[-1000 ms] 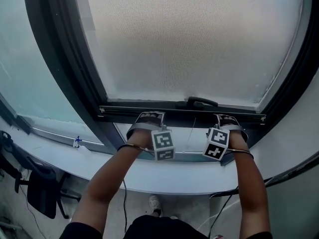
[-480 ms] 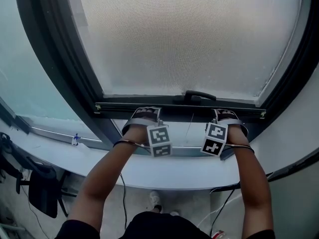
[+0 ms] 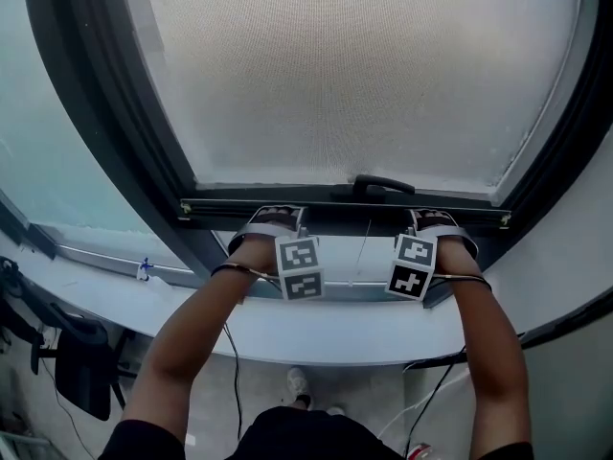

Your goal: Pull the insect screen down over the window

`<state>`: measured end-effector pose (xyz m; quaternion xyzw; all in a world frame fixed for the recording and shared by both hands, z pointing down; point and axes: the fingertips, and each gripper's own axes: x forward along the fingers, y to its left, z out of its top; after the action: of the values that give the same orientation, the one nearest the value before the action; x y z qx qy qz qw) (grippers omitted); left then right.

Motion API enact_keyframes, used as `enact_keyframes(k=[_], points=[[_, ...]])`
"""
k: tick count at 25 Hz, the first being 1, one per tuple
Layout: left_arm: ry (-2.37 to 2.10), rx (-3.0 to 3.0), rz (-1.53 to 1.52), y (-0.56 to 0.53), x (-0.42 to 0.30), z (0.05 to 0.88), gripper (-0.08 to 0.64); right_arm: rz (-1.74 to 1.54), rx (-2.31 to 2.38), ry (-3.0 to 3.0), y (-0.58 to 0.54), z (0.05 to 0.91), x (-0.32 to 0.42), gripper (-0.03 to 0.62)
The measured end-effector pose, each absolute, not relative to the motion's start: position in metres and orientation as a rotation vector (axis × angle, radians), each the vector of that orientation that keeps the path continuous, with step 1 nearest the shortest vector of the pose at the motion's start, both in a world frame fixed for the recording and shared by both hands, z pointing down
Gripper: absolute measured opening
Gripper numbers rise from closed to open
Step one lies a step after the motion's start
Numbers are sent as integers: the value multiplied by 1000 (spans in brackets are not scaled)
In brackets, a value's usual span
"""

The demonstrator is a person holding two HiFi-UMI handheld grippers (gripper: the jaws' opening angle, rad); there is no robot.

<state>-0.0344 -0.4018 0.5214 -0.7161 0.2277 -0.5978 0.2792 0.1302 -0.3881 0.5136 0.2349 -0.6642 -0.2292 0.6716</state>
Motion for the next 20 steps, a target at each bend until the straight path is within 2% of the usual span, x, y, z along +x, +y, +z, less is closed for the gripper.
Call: enact_keyframes(k=[20], points=[[613,-1937,-1649,-398,-36,522,301,-501,501,-1496,-387,513,129,298]])
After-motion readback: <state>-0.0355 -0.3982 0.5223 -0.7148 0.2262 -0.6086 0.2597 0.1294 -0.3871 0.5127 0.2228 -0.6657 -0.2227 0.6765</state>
